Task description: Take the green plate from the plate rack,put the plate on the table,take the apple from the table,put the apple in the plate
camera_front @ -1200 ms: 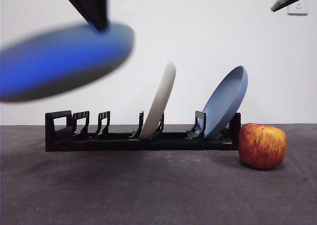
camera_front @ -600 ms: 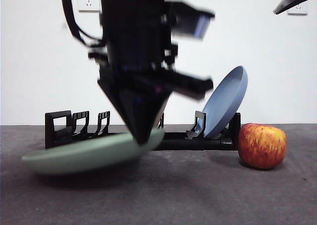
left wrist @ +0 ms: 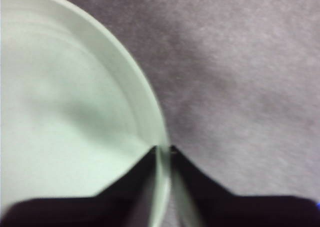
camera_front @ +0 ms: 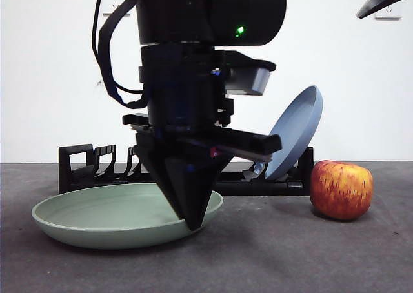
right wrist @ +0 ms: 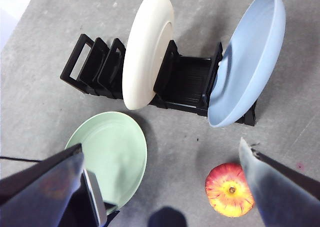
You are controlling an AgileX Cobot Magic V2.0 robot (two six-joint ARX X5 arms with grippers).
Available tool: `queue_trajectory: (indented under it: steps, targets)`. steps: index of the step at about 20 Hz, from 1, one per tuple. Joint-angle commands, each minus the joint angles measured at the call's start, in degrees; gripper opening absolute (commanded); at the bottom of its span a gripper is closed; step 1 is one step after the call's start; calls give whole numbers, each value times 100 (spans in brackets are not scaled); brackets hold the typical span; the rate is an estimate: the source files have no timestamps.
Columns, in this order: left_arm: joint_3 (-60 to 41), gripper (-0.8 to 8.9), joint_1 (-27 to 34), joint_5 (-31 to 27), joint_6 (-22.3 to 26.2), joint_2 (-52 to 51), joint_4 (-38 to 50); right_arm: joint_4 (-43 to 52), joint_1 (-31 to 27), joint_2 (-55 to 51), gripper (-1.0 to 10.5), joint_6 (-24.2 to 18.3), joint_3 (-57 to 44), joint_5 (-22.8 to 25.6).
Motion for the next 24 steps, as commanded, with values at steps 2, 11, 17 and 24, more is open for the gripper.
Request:
queue_trajectory:
  steps: [2, 11, 17, 24]
  targets:
    - [-37, 323, 111, 22, -2, 39, -7, 13, 7, 13, 653, -70, 28, 22]
    - [-20, 322, 55, 369, 4, -2210, -83, -323, 4, 13, 653, -374, 28, 24]
    - [-17, 320, 68, 778, 4, -4953, -111, -1768, 2, 13, 652, -925, 26, 887]
    - [-17, 319, 66, 743, -317, -6690, -1910, -2752, 20, -46, 590, -955, -4, 1274]
